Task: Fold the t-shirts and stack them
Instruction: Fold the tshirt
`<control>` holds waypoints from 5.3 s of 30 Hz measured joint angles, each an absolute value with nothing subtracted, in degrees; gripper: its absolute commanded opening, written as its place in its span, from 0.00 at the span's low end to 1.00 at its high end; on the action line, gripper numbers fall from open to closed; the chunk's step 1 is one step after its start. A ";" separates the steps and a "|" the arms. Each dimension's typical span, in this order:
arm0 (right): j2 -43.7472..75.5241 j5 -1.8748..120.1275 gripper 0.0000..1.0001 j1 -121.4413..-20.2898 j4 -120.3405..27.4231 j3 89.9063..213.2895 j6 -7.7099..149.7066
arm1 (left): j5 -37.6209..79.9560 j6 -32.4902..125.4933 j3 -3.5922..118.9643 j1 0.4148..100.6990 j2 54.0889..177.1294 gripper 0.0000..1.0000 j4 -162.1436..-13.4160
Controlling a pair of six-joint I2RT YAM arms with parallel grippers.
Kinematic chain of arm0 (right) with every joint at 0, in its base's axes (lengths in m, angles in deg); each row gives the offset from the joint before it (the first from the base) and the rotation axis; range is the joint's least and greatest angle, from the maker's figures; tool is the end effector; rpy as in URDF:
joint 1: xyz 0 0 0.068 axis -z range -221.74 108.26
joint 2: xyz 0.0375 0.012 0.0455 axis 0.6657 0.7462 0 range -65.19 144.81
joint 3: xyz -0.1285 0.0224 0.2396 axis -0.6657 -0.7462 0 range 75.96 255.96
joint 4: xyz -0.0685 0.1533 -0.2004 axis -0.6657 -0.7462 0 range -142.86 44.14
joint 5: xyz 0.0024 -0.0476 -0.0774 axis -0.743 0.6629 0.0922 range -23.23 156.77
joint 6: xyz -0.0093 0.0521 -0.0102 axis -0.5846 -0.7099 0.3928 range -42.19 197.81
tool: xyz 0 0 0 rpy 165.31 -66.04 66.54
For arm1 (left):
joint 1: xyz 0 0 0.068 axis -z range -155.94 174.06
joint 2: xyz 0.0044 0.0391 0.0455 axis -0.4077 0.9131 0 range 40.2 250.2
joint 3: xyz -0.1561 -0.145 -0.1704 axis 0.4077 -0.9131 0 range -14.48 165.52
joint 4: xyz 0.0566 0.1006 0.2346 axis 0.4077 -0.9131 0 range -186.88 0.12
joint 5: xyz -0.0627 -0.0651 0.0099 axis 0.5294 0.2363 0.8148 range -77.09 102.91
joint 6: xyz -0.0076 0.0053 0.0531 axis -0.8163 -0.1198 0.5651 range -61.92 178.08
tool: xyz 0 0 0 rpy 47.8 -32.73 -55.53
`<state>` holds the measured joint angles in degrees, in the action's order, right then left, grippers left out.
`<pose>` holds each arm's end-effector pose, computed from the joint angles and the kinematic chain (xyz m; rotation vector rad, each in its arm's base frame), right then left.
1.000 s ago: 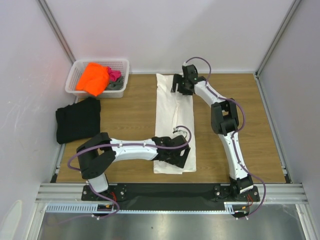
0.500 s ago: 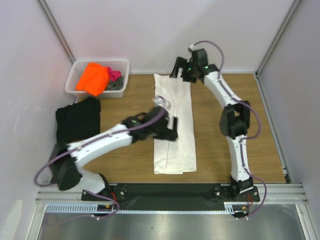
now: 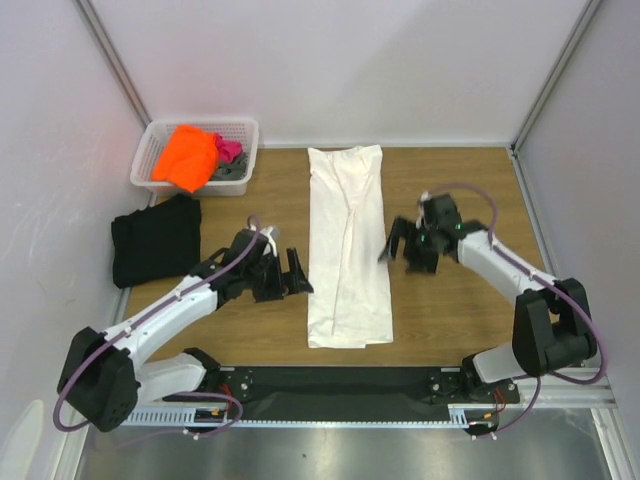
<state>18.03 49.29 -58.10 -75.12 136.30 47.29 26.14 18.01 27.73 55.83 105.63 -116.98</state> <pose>0.2887 0.0959 0.2504 0.1819 2.5599 0.7110 0.1899 -0.1271 0.2286 -0.0797 2.5997 -0.7943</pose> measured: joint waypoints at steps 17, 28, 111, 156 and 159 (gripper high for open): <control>-11.33 46.60 0.64 -70.56 -73.52 97.33 31.95 | 15.34 -5.27 5.66 79.17 88.71 0.86 -109.50; -11.81 49.55 0.49 -75.54 -70.64 95.51 27.97 | 8.13 -12.70 5.44 85.22 93.81 0.74 -106.05; 59.25 29.21 0.00 -51.08 -69.20 167.82 44.23 | 21.14 20.26 76.06 47.32 157.41 0.00 -117.52; 60.30 26.12 0.43 -53.12 -63.60 164.93 51.36 | 38.56 23.43 66.77 46.43 158.63 0.70 -93.59; 61.22 26.87 0.43 -52.15 -63.16 164.93 51.38 | 38.14 23.36 66.79 46.36 161.02 0.70 -93.35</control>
<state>61.22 26.87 -52.15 -63.16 164.93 51.38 38.14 23.36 66.79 46.36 161.02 -93.35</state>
